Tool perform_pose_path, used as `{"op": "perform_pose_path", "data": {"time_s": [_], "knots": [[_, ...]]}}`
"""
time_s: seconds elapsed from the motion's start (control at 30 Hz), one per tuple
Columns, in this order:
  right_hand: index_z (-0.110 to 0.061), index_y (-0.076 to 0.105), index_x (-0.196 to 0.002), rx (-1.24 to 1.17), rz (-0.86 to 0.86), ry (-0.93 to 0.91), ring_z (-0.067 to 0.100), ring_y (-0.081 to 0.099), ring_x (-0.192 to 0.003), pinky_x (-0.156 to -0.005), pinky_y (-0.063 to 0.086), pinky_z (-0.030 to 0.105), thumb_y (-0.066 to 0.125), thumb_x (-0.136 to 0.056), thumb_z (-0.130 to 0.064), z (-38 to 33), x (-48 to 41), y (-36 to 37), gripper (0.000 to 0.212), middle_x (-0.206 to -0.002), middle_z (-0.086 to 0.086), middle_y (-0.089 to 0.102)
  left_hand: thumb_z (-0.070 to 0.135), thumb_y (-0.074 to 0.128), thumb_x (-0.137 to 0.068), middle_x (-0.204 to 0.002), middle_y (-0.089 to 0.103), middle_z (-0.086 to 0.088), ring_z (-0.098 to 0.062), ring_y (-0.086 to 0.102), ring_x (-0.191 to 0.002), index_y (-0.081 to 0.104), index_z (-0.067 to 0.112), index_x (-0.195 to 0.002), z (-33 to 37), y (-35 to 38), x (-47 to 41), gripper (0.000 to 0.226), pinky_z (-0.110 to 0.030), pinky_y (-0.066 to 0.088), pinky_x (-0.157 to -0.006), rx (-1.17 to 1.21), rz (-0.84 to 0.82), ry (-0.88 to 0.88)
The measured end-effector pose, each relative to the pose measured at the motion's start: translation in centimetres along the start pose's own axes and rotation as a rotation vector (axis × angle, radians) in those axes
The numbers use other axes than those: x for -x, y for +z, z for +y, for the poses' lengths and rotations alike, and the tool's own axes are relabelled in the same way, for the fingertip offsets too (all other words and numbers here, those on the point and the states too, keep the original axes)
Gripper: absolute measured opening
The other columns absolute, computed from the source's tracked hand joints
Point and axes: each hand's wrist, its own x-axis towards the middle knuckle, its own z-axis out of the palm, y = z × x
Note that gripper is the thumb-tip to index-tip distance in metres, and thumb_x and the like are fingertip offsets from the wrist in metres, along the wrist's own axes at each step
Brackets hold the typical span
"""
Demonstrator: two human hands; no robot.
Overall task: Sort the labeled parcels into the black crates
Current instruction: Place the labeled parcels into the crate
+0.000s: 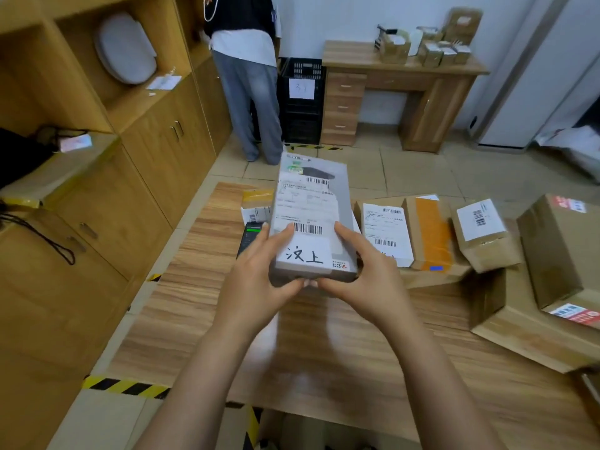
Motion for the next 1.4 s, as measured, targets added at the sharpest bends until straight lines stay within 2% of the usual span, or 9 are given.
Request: {"op": "perform_pose_path", "data": {"time_s": [0.2, 0.37, 0.57, 0.67, 0.83, 1.0, 1.17, 1.3, 1.4], "knots": [[-0.043, 0.037, -0.143, 0.015, 0.183, -0.227, 0.008, 0.059, -0.108, -0.086, 0.052, 0.03, 0.087, -0.067, -0.035, -4.9, -1.6, -2.8, 0.091, -0.127, -0.013, 0.06, 0.025, 0.085, -0.071, -0.153, 0.037, -0.004, 0.002, 0.027, -0.138, 0.049, 0.036, -0.137, 3.6, -3.2, -2.9, 0.076, -0.001, 0.028, -0.099, 0.076, 0.186, 0.153], [-0.04, 0.033, -0.146, 0.034, 0.3, -0.406, 0.003, 0.049, -0.124, -0.092, 0.047, 0.021, 0.084, -0.074, -0.025, -7.4, -2.4, -4.7, 0.089, -0.143, -0.014, 0.048, 0.019, 0.083, -0.074, -0.155, 0.033, -0.003, -0.007, 0.036, -0.139, 0.049, 0.032, -0.135, 6.1, -4.7, -4.4, 0.071, -0.015, 0.038, -0.103, 0.149, 0.335, 0.296], [-0.044, 0.028, -0.147, 0.033, 0.403, -0.47, 0.01, 0.037, -0.14, -0.102, 0.047, 0.033, 0.083, -0.075, -0.019, -7.7, -2.9, -6.1, 0.093, -0.152, -0.007, 0.039, 0.012, 0.081, -0.075, -0.155, 0.031, -0.004, -0.003, 0.033, -0.138, 0.045, 0.036, -0.132, 8.3, -5.0, -5.7, 0.071, 0.0, 0.031, -0.096, 0.106, 0.371, 0.39], [-0.045, 0.026, -0.147, 0.024, 0.432, -0.499, 0.011, 0.037, -0.14, -0.103, 0.047, 0.038, 0.082, -0.076, -0.015, -7.5, -3.3, -6.3, 0.095, -0.153, -0.005, 0.037, 0.01, 0.079, -0.076, -0.155, 0.028, 0.0, 0.01, 0.026, -0.136, 0.04, 0.037, -0.138, 8.8, -4.8, -6.1, 0.078, 0.004, 0.03, -0.093, 0.081, 0.377, 0.415], [-0.046, 0.023, -0.147, 0.118, 0.5, -0.54, -0.014, 0.018, -0.138, -0.097, 0.032, 0.003, 0.08, -0.077, -0.013, -6.8, -3.7, -7.0, 0.097, -0.157, -0.002, 0.031, -0.001, 0.081, -0.072, -0.151, 0.022, 0.005, -0.012, 0.032, -0.141, 0.034, 0.032, -0.145, 8.9, -4.5, -7.2, 0.094, -0.007, 0.031, -0.105, 0.061, 0.378, 0.495], [-0.044, 0.024, -0.146, 0.168, 0.592, -0.596, 0.021, 0.044, -0.136, -0.091, 0.049, 0.026, 0.082, -0.074, -0.011, -6.5, -3.8, -7.6, 0.099, -0.157, 0.003, 0.03, -0.006, 0.083, -0.067, -0.156, 0.021, 0.0, 0.003, 0.024, -0.141, 0.038, 0.025, -0.146, 9.3, -4.1, -7.6, 0.096, -0.003, 0.034, -0.099, 0.024, 0.397, 0.556], [-0.034, 0.032, -0.145, 0.192, 0.649, -0.592, 0.024, 0.053, -0.126, -0.086, 0.052, 0.027, 0.086, -0.068, -0.009, -6.3, -3.8, -7.9, 0.097, -0.152, 0.011, 0.039, -0.009, 0.084, -0.064, -0.152, 0.025, 0.004, 0.007, 0.024, -0.138, 0.039, 0.024, -0.144, 9.7, -3.9, -7.9, 0.098, -0.003, 0.034, -0.099, 0.017, 0.415, 0.581], [-0.041, 0.029, -0.144, 0.177, 0.64, -0.587, 0.018, 0.051, -0.125, -0.081, 0.051, 0.015, 0.085, -0.069, -0.006, -6.4, -3.8, -7.9, 0.1, -0.155, 0.006, 0.032, -0.009, 0.084, -0.064, -0.152, 0.025, 0.004, 0.005, 0.024, -0.139, 0.041, 0.023, -0.144, 9.7, -3.6, -8.0, 0.097, -0.009, 0.038, -0.101, 0.005, 0.431, 0.587], [-0.045, 0.027, -0.143, 0.159, 0.618, -0.607, -0.006, 0.032, -0.126, -0.079, 0.04, -0.005, 0.084, -0.069, -0.004, -6.4, -4.0, -8.0, 0.102, -0.152, -0.002, 0.024, -0.008, 0.084, -0.066, -0.154, 0.025, 0.003, -0.001, 0.028, -0.14, 0.039, 0.027, -0.145, 9.7, -3.4, -8.1, 0.097, -0.016, 0.044, -0.1, -0.01, 0.43, 0.589]]}}
